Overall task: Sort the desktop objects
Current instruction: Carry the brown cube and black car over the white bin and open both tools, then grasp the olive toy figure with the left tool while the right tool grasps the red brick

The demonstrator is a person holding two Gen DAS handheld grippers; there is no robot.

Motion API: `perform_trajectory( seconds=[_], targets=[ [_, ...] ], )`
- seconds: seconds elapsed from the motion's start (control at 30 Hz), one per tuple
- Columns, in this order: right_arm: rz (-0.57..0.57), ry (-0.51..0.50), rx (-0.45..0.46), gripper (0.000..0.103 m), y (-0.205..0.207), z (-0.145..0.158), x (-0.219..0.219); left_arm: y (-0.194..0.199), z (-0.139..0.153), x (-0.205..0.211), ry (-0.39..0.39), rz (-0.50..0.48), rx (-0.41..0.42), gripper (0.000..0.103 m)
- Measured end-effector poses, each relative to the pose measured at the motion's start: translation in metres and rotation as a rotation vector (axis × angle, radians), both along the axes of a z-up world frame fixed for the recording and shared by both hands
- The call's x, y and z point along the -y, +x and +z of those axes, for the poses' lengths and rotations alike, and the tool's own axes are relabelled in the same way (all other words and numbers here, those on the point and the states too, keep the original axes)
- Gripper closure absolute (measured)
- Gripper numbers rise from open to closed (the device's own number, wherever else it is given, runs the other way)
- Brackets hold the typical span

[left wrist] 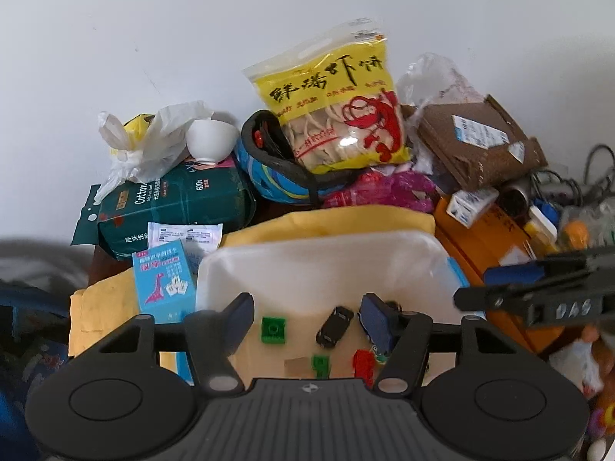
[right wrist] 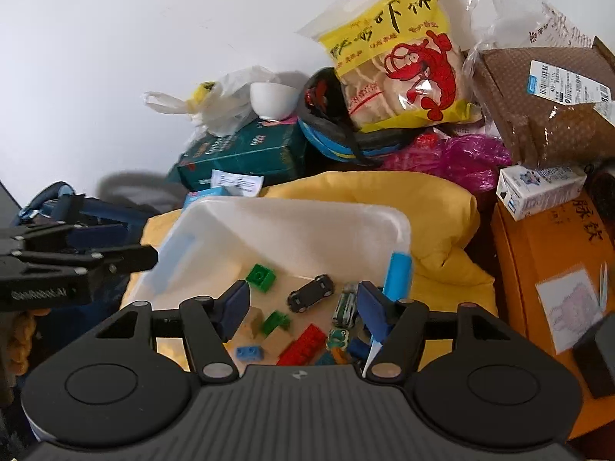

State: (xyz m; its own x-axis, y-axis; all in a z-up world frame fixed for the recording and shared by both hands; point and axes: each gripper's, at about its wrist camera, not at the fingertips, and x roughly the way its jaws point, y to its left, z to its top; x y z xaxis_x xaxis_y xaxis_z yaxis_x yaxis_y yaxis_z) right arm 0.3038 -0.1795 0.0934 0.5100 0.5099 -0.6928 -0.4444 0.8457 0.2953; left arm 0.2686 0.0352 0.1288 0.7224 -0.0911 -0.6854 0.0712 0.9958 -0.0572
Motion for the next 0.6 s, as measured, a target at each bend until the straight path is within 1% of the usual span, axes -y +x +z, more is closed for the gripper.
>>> perform_trajectory(
  seconds=[0.1, 0.2, 0.27, 0.33, 0.37, 0.47, 0.53, 0.6],
  targets=[
    [0.052, 0.019, 0.053, 0.038, -0.037, -0.003, 0.007, -0.038, -0.017, 0.002, 0.011, -0.034, 0.022, 0.038],
    [0.094, 0.000, 0.088, 0.039, -0.080, -0.021, 0.013, -0.082, -0.049, 0.011, 0.001, -0.066, -0.010, 0.038],
    [0.115, -0.042, 0.089, 0.039, -0.106, -0.045, 0.013, -0.111, -0.077, 0.019, -0.014, -0.063, -0.050, 0.038],
    [0.129, -0.099, 0.054, 0.040, -0.123, -0.075, 0.010, -0.133, -0.103, 0.025, -0.045, -0.055, -0.100, 0.038],
    [0.136, -0.127, 0.030, 0.040, -0.129, -0.091, 0.008, -0.141, -0.115, 0.029, -0.059, -0.050, -0.126, 0.038],
    [0.139, -0.184, 0.008, 0.041, -0.140, -0.122, 0.000, -0.158, -0.147, 0.041, -0.084, -0.037, -0.192, 0.038],
    [0.140, -0.185, 0.004, 0.042, -0.143, -0.131, -0.004, -0.162, -0.160, 0.048, -0.066, -0.042, -0.212, 0.038],
    [0.147, -0.195, 0.008, 0.042, -0.143, -0.137, -0.010, -0.161, -0.167, 0.051, -0.046, -0.035, -0.214, 0.038]
  ],
)
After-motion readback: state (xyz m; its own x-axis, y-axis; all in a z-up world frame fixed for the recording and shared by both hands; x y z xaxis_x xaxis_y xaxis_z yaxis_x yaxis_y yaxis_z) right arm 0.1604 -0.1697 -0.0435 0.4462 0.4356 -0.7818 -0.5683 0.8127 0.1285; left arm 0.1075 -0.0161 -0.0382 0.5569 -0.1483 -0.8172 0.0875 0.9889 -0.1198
